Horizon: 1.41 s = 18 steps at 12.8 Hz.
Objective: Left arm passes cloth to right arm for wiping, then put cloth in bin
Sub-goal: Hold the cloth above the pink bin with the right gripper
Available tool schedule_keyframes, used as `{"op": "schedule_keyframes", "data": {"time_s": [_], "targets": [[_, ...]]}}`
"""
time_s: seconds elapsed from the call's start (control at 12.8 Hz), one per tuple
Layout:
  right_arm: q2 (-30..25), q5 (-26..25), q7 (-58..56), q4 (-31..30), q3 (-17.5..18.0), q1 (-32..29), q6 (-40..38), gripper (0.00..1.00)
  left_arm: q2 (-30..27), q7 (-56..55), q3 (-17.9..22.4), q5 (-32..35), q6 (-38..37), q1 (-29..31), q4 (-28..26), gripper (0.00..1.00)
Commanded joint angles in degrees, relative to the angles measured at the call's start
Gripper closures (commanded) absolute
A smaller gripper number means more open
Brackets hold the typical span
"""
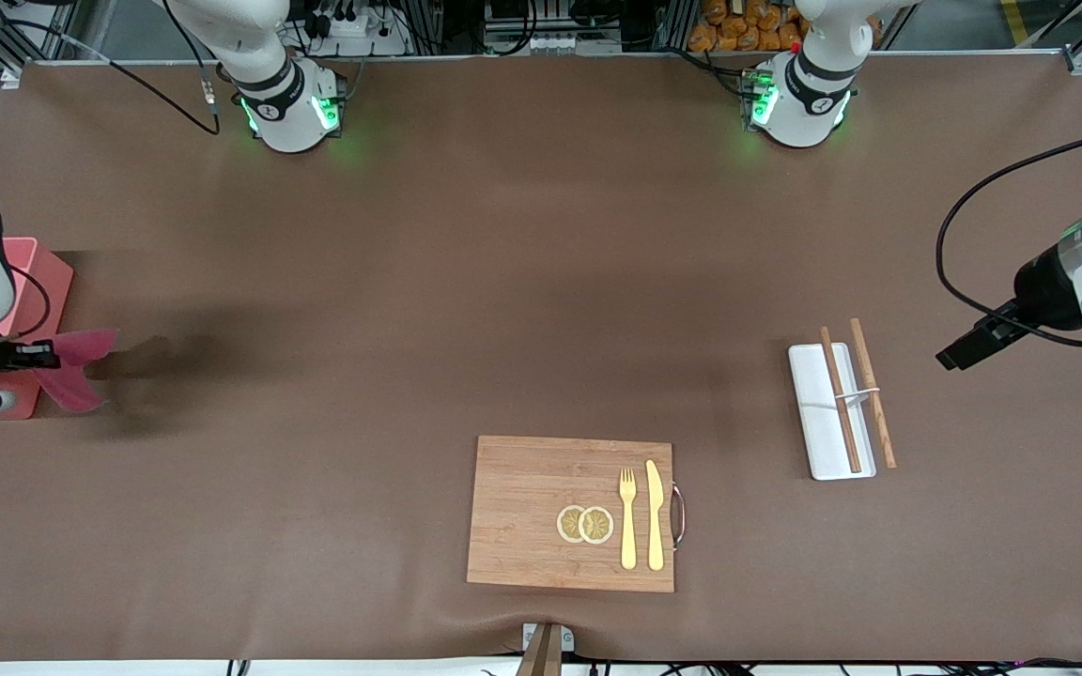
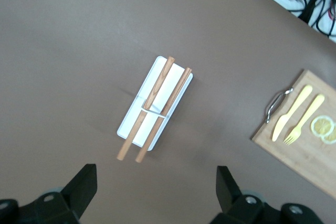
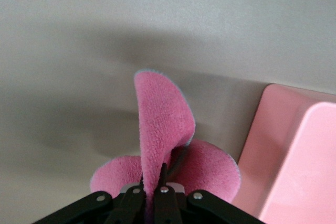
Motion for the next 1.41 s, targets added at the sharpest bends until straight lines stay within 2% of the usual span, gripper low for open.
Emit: {"op": "schedule_keyframes", "data": {"time_s": [0.0, 0.23, 0.39, 0.55, 0.63, 0.7, 0.86, 1.33], "targets": [[1.13, -1.72, -0.81, -0.97, 0.75, -1.32, 0.44, 1.0, -3.34, 5.62, -0.5, 0.89, -1.92, 0.47, -1.16, 0.0], [2.98, -1.02, -0.64, -1.41, 1.1, 0.34, 1.14, 1.0, -5.62, 11.33, -0.5, 0.19, -4.73, 1.35, -1.25, 0.0], [4.47, 0.29, -0.29, -1.58, 1.28, 3.49, 1.23, 1.0, -6.41, 16.6, -0.16, -0.08, -4.91, 1.71, -1.69, 0.0], [6.41, 5.38, -0.46, -1.67, 1.19, 6.22, 1.84, 1.0, -7.9, 20.74, 4.66, -0.17, -6.22, -2.57, -1.95, 0.0], [7.11, 6.18, -0.37, -1.67, 1.28, 7.63, 2.37, 1.0, -8.08, 21.45, 9.38, -0.17, -6.75, -6.6, -1.78, 0.0], [7.55, 7.41, -0.29, -1.67, 1.28, 9.29, 2.63, 1.0, -8.26, 21.98, 12.47, -0.17, -7.02, -9.77, -1.78, 0.0], [7.73, 12.49, 0.24, -2.72, 1.28, 12.63, 2.55, 1.0, -8.44, 23.82, 13.2, -1.39, -7.02, -10.33, -1.86, 0.0], [6.6, 25.69, 23.93, -1.42, 1.28, 29.24, 2.73, 1.0, -11.77, 23.83, 14.88, -3.15, -7.02, -10.33, -5.55, 0.0]]}}
